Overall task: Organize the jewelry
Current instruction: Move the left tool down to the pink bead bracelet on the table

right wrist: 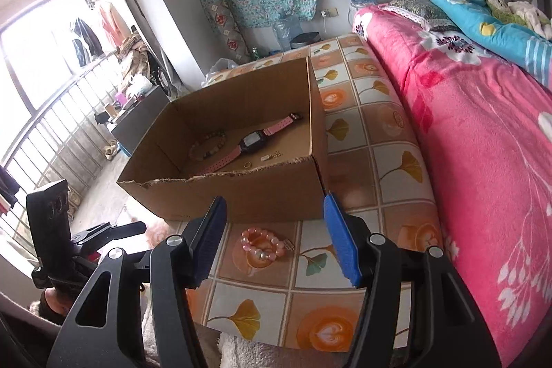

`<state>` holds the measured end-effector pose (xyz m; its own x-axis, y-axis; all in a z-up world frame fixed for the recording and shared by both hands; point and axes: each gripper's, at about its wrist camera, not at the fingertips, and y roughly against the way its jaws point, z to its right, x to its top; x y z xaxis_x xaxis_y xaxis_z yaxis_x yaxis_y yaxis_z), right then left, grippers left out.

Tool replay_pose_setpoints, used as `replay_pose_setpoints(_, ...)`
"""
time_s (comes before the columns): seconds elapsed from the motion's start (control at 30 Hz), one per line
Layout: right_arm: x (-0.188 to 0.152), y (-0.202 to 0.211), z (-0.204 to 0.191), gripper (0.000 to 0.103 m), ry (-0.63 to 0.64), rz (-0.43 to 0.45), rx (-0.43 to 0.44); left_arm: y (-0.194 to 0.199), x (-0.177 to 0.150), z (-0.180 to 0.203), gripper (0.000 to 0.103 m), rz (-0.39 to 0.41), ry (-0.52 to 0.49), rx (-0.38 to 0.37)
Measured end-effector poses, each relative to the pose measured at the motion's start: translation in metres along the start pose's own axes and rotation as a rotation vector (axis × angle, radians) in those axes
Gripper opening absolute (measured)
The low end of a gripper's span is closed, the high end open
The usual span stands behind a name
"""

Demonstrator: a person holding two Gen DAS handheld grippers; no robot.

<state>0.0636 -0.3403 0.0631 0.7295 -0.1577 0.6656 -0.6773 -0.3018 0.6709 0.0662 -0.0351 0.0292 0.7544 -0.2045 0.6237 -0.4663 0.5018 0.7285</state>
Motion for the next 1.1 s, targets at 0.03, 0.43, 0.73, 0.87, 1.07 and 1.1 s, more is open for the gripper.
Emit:
replay_pose_setpoints(0.03, -0.006, -0.006, 0.004, 0.057, -0.014, -0.029, 0.000, -0.008, -0.004, -0.002, 0.089, -0.018, 0.000, 0.041)
replay_pose_setpoints(0.43, -0.031, -0.066, -0.005, 0.033, 0.017, -0.195, -0.032, -0.056, -0.027, -0.012, 0.091, -0.141, -0.080, 0.286)
replay_pose_setpoints(0.73, -0.031, -0.093, -0.036, 0.022, 0.127, -0.239, 0.000, -0.051, -0.037, -0.014, 0.095, -0.072, -0.096, 0.303)
replay_pose_setpoints(0.87, -0.034, -0.106, -0.049, 0.022, 0.159, -0.271, 0.026, -0.049, -0.038, -0.016, 0.095, -0.074, -0.103, 0.298)
replay_pose_setpoints(1.07, -0.035, -0.120, -0.051, 0.023, 0.073, -0.344, 0.113, -0.050, -0.041, -0.014, 0.096, -0.093, -0.118, 0.286)
replay_pose_setpoints(1.1, -0.036, -0.122, -0.052, 0.023, 0.049, -0.361, 0.150, -0.050, -0.041, -0.014, 0.096, -0.094, -0.120, 0.284)
